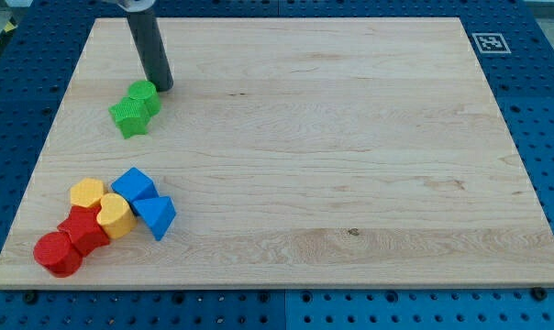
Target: Separate the green star from the green circle
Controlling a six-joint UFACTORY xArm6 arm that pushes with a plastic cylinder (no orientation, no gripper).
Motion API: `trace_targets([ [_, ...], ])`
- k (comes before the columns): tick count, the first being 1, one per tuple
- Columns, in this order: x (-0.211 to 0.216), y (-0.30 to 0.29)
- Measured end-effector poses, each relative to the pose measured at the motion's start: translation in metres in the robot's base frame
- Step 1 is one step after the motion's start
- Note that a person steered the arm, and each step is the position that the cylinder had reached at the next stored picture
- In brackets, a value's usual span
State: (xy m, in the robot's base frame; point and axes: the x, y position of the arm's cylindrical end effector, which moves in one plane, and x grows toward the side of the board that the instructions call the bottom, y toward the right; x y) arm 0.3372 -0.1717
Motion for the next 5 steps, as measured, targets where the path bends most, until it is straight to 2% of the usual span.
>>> trace_targets([
  [2,-0.004,-0.001],
  [3,-0.024,-0.009],
  [4,-0.032,-0.068],
  [5,-0.001,-0.108],
])
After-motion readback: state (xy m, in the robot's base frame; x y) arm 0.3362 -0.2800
